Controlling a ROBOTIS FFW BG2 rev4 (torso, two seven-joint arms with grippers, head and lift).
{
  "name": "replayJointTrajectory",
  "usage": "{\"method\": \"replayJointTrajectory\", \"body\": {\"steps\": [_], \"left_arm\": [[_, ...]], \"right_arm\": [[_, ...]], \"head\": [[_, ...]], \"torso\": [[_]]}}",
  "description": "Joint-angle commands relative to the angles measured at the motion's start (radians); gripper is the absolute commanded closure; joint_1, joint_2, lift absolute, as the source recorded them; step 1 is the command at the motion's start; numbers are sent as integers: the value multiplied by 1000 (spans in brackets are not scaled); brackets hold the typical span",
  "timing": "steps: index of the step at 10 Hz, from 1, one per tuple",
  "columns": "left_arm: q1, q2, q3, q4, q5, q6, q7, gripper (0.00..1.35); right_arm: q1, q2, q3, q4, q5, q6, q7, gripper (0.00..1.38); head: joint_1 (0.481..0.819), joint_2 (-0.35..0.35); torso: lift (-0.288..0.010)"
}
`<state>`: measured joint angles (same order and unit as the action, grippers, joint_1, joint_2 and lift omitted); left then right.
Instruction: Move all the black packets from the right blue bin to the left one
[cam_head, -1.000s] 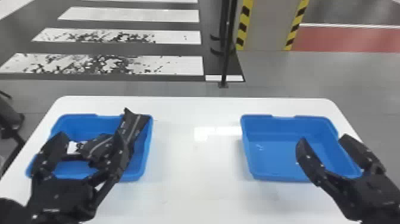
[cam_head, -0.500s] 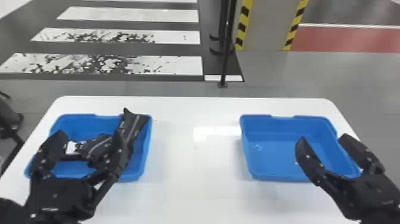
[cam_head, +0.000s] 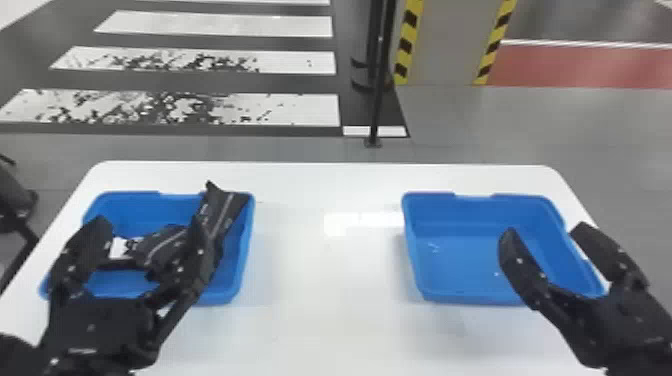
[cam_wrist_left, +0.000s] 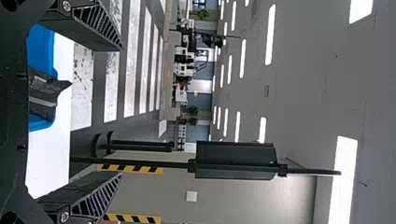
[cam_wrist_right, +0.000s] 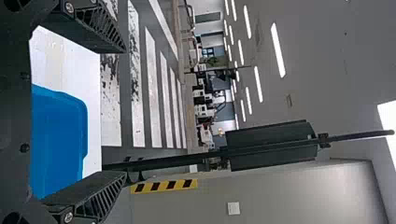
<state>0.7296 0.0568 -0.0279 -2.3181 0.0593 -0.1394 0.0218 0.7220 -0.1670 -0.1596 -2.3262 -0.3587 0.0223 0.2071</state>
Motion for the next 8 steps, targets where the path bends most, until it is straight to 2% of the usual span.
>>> {"method": "replayJointTrajectory", "body": {"steps": [1, 8], "left_arm": [[-1, 2, 0, 0, -5, -1, -2, 88], [-1, 2, 0, 0, -7, -3, -3, 88]], "right_arm": [[0, 0, 0, 1, -2, -5, 0, 91], [-5, -5, 12, 3, -4, -5, 0, 91]], "head": [[695, -45], [695, -44]], "torso": [[-140], [-140]]}}
